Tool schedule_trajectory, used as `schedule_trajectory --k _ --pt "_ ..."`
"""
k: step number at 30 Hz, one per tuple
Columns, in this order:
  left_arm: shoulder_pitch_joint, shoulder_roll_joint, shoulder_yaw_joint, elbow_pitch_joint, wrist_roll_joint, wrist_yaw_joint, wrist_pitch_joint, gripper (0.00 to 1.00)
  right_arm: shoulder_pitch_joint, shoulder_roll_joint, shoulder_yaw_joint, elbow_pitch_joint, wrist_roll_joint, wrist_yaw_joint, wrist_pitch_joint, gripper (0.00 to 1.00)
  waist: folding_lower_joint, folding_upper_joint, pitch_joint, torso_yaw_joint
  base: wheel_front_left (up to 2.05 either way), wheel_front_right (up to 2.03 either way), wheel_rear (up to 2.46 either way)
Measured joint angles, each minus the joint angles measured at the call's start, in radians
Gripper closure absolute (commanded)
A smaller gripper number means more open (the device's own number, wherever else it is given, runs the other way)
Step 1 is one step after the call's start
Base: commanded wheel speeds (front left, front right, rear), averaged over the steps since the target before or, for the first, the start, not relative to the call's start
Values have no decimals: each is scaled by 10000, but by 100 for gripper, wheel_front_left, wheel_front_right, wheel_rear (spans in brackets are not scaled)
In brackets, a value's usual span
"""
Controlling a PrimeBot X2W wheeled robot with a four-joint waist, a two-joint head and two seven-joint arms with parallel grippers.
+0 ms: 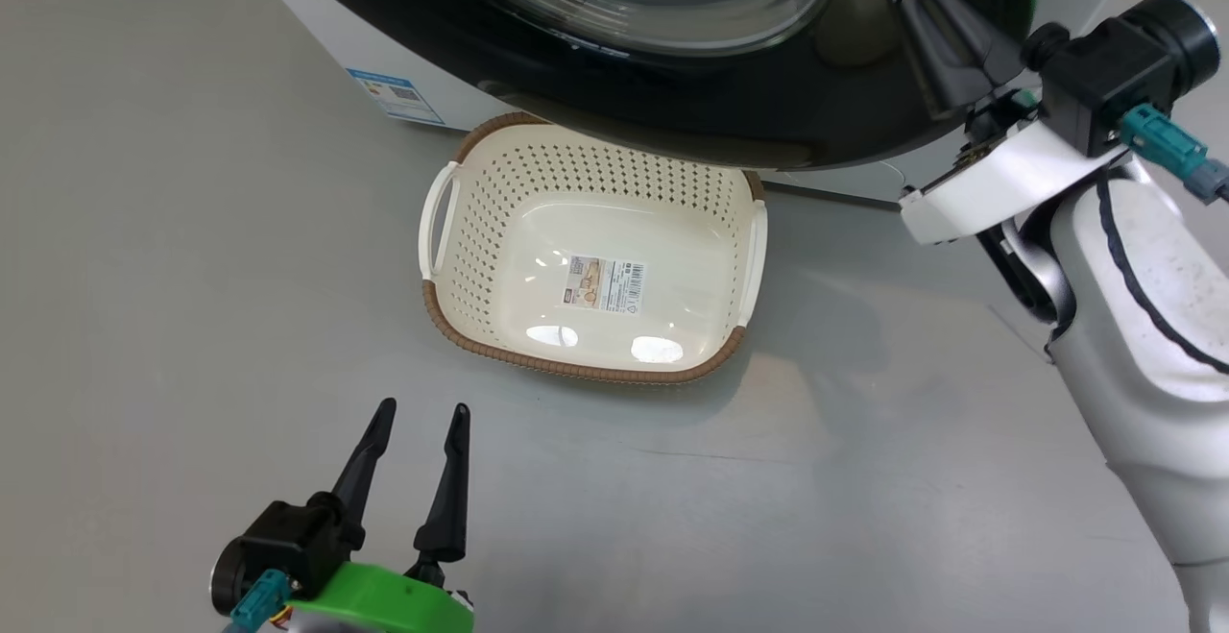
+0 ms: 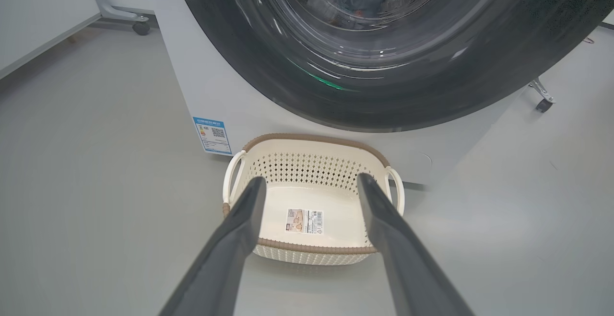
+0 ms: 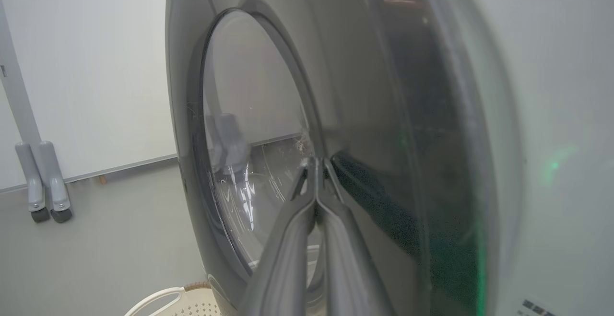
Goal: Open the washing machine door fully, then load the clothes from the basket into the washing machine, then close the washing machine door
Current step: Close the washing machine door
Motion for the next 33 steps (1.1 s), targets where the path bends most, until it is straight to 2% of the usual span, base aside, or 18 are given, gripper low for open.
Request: schedule_trajectory --k 9,12,18,23,24,25,26,27,28,33 --pt "-40 -8 -481 115 -144 -10 0 0 -1155 -449 -520 1049 -138 25 0 100 0 0 25 475 0 0 0" --pt "-48 -8 -451 128 -261 -10 0 0 -1385 -556 -729 1444 -178 184 -42 100 0 0 -34 603 0 0 0" --pt "-48 -8 -153 90 -558 -10 0 0 -1391 -370 -851 1862 -203 244 -40 100 -1 0 -289 623 0 0 0" --pt "-68 -13 336 13 -1225 6 0 0 -1138 6 -759 1471 -27 2 -40 100 -1 0 -541 408 0 0 0" --pt "-75 -17 476 13 -1390 15 0 0 -926 86 -698 1369 -21 -4 -40 73 -1 0 -600 344 0 0 0" --pt "-90 -17 627 15 -1509 17 0 0 -647 194 -617 1256 -21 -4 -40 52 -1 0 -665 270 0 0 0" --pt "-114 -17 767 29 -1628 38 0 0 -339 303 -523 1139 -21 -4 -38 25 -1 0 -730 193 0 0 0" --pt "-139 -21 915 48 -1789 81 0 0 -15 428 -424 1058 -19 -4 -38 8 -1 0 -802 104 0 0 0" --pt "-162 -19 1051 90 -1871 94 0 0 299 539 -360 989 -19 -4 -38 0 -1 0 -876 13 0 0 0" --pt "-166 -29 1503 401 -1860 90 -27 0 1708 616 -525 656 -25 -4 -36 0 -1 0 -1341 -495 0 0 0"
